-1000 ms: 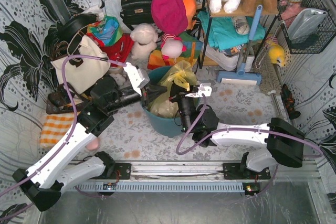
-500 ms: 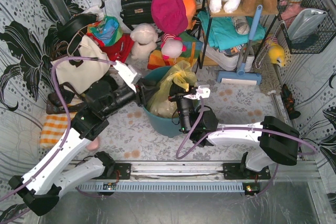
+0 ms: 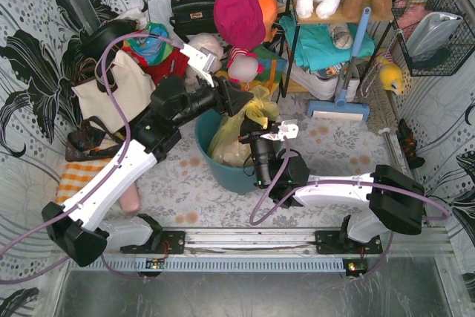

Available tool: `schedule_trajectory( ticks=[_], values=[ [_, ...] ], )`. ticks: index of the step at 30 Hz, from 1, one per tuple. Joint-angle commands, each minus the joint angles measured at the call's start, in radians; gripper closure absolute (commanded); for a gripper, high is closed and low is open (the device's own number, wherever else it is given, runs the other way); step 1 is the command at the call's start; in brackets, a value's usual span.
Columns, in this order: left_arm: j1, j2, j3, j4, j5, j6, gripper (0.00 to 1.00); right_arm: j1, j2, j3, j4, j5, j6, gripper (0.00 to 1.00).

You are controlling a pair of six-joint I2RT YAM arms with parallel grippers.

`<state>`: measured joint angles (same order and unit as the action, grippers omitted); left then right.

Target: Tie the trash bag

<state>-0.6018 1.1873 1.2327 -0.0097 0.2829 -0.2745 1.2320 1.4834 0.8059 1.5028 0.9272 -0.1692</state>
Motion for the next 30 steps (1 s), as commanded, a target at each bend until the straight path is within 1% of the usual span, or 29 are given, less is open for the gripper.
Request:
schedule_trajectory(
  ticks=[1, 2, 3, 8, 10, 12, 13, 14, 17, 27, 29, 30],
  values=[
    [0.032, 0.031, 0.066, 0.022, 0.098, -0.124, 0.37, 0.004, -0.032, 0.011, 0.018, -0.015, 0.025, 1.00],
    [0.041, 0.036, 0.067, 0.017, 0.110, -0.134, 0.37, 0.003, -0.031, 0.012, 0.019, -0.017, 0.026, 1.00],
    [0.051, 0.041, 0.061, 0.017, 0.132, -0.144, 0.39, 0.004, -0.031, 0.011, 0.020, -0.019, 0.026, 1.00],
    [0.086, 0.026, 0.009, 0.080, 0.237, -0.202, 0.57, 0.004, -0.027, 0.015, 0.022, -0.015, 0.022, 1.00],
    [0.092, 0.019, 0.002, 0.081, 0.263, -0.209, 0.70, 0.003, -0.021, 0.018, 0.026, -0.012, 0.018, 1.00],
    [0.094, 0.014, 0.003, 0.063, 0.276, -0.204, 0.88, 0.003, -0.014, 0.022, 0.033, -0.010, 0.013, 1.00],
    [0.094, 0.011, 0.004, 0.047, 0.279, -0.202, 0.95, 0.003, -0.009, 0.025, 0.036, -0.008, 0.008, 1.00],
    [0.094, 0.006, 0.005, 0.032, 0.280, -0.197, 0.99, 0.004, -0.005, 0.027, 0.043, -0.006, 0.003, 1.00],
    [0.094, -0.014, 0.001, -0.014, 0.277, -0.190, 1.00, 0.003, 0.004, 0.033, 0.060, -0.008, -0.013, 1.00],
    [0.094, -0.118, -0.077, -0.069, 0.322, -0.221, 1.00, 0.003, 0.017, 0.044, 0.128, 0.001, -0.098, 1.00],
    [0.095, -0.143, -0.087, -0.098, 0.301, -0.217, 1.00, 0.003, 0.026, 0.050, 0.144, -0.004, -0.109, 1.00],
    [0.094, -0.155, -0.086, -0.128, 0.250, -0.198, 1.00, 0.003, 0.029, 0.051, 0.143, -0.006, -0.108, 1.00]
  ],
)
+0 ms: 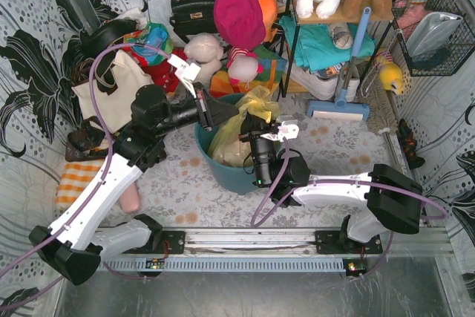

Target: Tie the trash bag

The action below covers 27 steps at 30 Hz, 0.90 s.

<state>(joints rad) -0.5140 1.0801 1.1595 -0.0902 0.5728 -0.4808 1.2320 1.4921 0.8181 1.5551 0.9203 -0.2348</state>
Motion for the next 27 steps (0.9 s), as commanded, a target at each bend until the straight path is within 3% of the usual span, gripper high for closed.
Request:
schedule_trajectory(
  ticks=[1, 6, 9, 15, 21, 27],
  values=[
    [0.007, -0.056, -0.007, -0.088, -0.095, 0.029, 0.99, 0.004, 0.020, 0.039, 0.091, 0.000, -0.043, 1.00],
    [0.007, -0.071, -0.012, -0.173, -0.377, 0.156, 0.60, 0.004, 0.006, 0.027, 0.080, 0.007, -0.043, 1.00],
    [0.007, -0.037, -0.009, -0.153, -0.438, 0.225, 0.52, 0.004, -0.007, 0.022, 0.060, 0.007, -0.039, 1.00],
    [0.006, 0.008, -0.026, -0.032, -0.165, 0.376, 0.38, 0.004, -0.020, 0.019, 0.045, 0.008, -0.038, 1.00],
    [0.007, 0.065, -0.036, 0.052, -0.043, 0.452, 0.25, 0.004, -0.015, 0.025, 0.034, 0.004, -0.029, 1.00],
    [0.006, 0.143, -0.045, 0.148, 0.169, 0.508, 0.24, 0.003, -0.022, 0.027, 0.018, 0.002, -0.013, 1.00]
  ],
)
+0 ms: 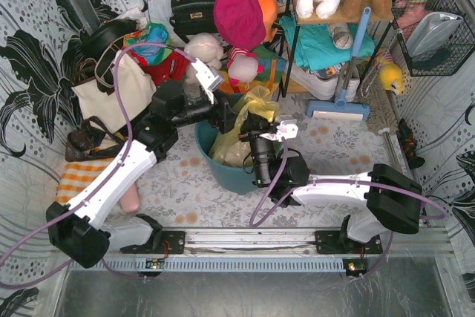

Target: Tie the trash bag

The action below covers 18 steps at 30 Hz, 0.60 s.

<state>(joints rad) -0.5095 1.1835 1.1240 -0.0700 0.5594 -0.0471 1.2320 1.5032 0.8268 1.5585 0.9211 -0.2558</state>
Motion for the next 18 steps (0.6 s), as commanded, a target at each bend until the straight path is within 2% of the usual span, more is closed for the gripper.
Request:
schedule_trajectory(
  ticks=[1, 3, 6, 7, 9, 11, 18],
  values=[
    [0.002, 0.056, -0.002, 0.126, 0.216, 0.083, 0.26, 0.004, -0.034, 0.018, 0.014, 0.001, 0.009, 1.00],
    [0.002, 0.083, 0.012, 0.121, 0.275, 0.095, 0.36, 0.004, -0.034, 0.018, 0.009, -0.001, 0.015, 1.00],
    [0.002, 0.095, 0.026, 0.114, 0.315, 0.095, 0.73, 0.005, -0.030, 0.018, 0.011, -0.001, 0.017, 1.00],
    [0.003, 0.086, 0.023, 0.116, 0.311, 0.094, 0.82, 0.004, -0.029, 0.019, 0.013, 0.001, 0.015, 1.00],
    [0.002, 0.060, 0.014, 0.111, 0.283, 0.093, 0.95, 0.004, -0.024, 0.021, 0.018, 0.006, 0.009, 1.00],
    [0.002, 0.016, -0.003, 0.103, 0.239, 0.093, 1.00, 0.004, -0.018, 0.021, 0.023, 0.010, 0.005, 1.00],
    [0.002, -0.168, -0.074, 0.114, 0.081, 0.056, 1.00, 0.004, -0.008, 0.016, 0.019, 0.010, 0.033, 1.00]
  ],
)
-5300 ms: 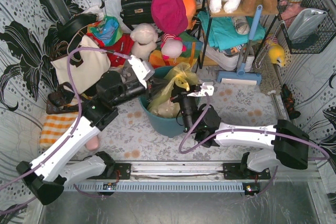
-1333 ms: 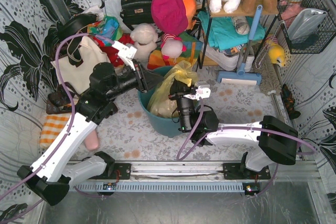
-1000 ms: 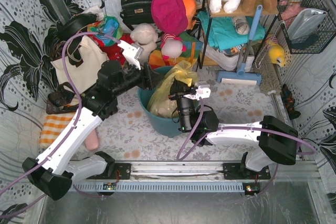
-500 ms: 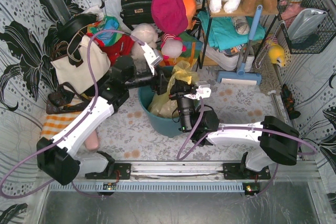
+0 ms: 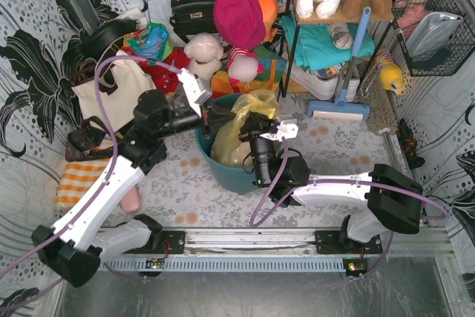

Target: Tie the trash bag

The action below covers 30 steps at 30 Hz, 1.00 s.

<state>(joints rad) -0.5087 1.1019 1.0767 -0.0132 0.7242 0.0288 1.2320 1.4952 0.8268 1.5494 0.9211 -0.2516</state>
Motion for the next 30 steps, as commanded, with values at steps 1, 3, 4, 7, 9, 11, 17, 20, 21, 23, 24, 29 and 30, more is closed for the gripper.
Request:
schedule_trajectory(
  ticks=[1, 3, 4, 7, 9, 11, 17, 20, 21, 23, 24, 29, 30],
  values=[
    [0.002, -0.103, -0.031, 0.051, -0.084, -0.024, 1.00, 0.005, 0.002, 0.015, 0.026, 0.007, 0.034, 1.00],
    [0.001, -0.126, -0.031, 0.038, -0.067, -0.033, 1.00, 0.005, 0.006, 0.015, 0.031, -0.003, 0.042, 1.00],
    [0.002, -0.133, -0.029, 0.027, -0.055, -0.037, 1.00, 0.004, 0.009, 0.016, 0.034, -0.009, 0.045, 1.00],
    [0.002, -0.147, -0.034, -0.001, -0.016, -0.052, 1.00, 0.004, 0.022, 0.030, 0.053, -0.024, 0.037, 1.00],
    [0.000, -0.155, -0.048, -0.013, 0.007, -0.069, 1.00, 0.004, 0.036, 0.045, 0.069, -0.037, 0.028, 1.00],
    [0.000, -0.169, -0.069, -0.016, 0.033, -0.089, 1.00, 0.004, 0.048, 0.058, 0.088, -0.055, 0.016, 1.00],
    [-0.002, -0.219, -0.129, -0.053, 0.042, -0.111, 1.00, 0.004, 0.081, 0.098, 0.151, -0.102, -0.047, 1.00],
    [-0.002, -0.226, -0.152, -0.066, 0.063, -0.125, 1.00, 0.003, 0.087, 0.118, 0.152, -0.140, -0.060, 1.00],
    [-0.003, -0.229, -0.161, -0.062, 0.070, -0.131, 1.00, 0.004, 0.090, 0.125, 0.153, -0.149, -0.068, 1.00],
    [-0.005, -0.237, -0.179, -0.055, 0.078, -0.142, 1.00, 0.003, 0.096, 0.138, 0.152, -0.162, -0.081, 1.00],
    [-0.006, -0.239, -0.186, -0.050, 0.083, -0.147, 1.00, 0.003, 0.099, 0.143, 0.150, -0.164, -0.089, 1.00],
    [-0.007, -0.235, -0.205, -0.061, 0.129, -0.159, 1.00, 0.003, 0.103, 0.165, 0.143, -0.189, -0.144, 1.00],
    [-0.007, -0.235, -0.208, -0.065, 0.135, -0.160, 1.00, 0.004, 0.101, 0.166, 0.141, -0.191, -0.158, 1.00]
  ],
)
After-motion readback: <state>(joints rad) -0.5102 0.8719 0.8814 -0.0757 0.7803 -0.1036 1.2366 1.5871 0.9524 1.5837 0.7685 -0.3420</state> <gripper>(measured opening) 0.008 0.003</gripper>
